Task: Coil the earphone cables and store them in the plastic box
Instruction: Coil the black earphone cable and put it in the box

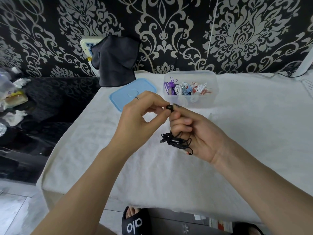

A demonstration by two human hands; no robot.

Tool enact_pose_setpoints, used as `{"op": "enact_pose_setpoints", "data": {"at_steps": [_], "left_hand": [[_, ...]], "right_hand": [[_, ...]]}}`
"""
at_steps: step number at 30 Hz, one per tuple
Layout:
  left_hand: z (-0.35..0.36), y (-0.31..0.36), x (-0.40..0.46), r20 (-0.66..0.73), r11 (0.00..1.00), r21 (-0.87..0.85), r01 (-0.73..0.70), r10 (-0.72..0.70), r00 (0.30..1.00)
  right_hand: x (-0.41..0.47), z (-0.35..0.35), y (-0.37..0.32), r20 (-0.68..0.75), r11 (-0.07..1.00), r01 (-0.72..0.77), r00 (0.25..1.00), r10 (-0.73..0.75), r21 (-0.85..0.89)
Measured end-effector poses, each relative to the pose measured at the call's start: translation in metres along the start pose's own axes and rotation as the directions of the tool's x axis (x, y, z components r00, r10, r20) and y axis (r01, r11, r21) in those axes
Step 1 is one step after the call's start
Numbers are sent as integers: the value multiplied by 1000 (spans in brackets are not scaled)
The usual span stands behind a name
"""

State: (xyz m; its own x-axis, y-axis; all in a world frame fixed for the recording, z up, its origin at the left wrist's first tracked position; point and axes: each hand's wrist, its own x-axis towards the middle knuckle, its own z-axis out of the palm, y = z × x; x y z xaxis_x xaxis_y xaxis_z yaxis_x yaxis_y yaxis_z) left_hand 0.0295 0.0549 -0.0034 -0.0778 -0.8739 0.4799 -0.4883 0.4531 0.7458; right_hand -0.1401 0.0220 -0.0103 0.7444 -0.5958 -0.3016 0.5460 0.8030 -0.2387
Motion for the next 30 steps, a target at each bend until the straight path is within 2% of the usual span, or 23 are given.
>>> {"op": "enact_pose_setpoints", "data": {"at_steps": [4, 7, 9, 11, 13, 15, 19, 22, 27, 30], "left_hand": [[-3, 2, -1, 6, 997, 46, 61, -61, 998], [-7, 3, -4, 108, 966, 13, 258, -258, 960], [-8, 1, -7, 268, 881, -46, 471, -443, 855], [-3, -2, -10, 443, 774, -74, 629, -540, 716], [3, -2, -11, 546, 713, -61, 698, -562, 621], [7, 0, -10, 587, 682, -73, 728, -560, 584], [8, 0, -7, 579, 645, -108, 756, -578, 575], [4, -2, -6, 529, 647, -138, 750, -592, 608], [-1, -4, -5, 463, 668, -172, 724, -594, 658], [-1, -6, -5, 433, 689, -164, 706, -593, 679]], "right_hand": [[-1, 1, -1, -90, 994, 54, 994, -63, -99], [1, -1, -2, -164, 973, 120, 974, -153, -197], [4, -1, -4, -188, 960, 148, 962, -195, -239], [5, 0, -5, -188, 960, 160, 960, -205, -228], [6, 0, -6, -173, 968, 162, 965, -196, -193], [6, -1, -6, -136, 971, 155, 974, -181, -183], [2, 0, -8, -116, 956, 146, 977, -180, -255], [1, -1, -10, -149, 925, 152, 965, -215, -349], [3, -1, -10, -231, 915, 164, 937, -261, -369], [3, -3, -9, -291, 881, 137, 911, -291, -452]]}}
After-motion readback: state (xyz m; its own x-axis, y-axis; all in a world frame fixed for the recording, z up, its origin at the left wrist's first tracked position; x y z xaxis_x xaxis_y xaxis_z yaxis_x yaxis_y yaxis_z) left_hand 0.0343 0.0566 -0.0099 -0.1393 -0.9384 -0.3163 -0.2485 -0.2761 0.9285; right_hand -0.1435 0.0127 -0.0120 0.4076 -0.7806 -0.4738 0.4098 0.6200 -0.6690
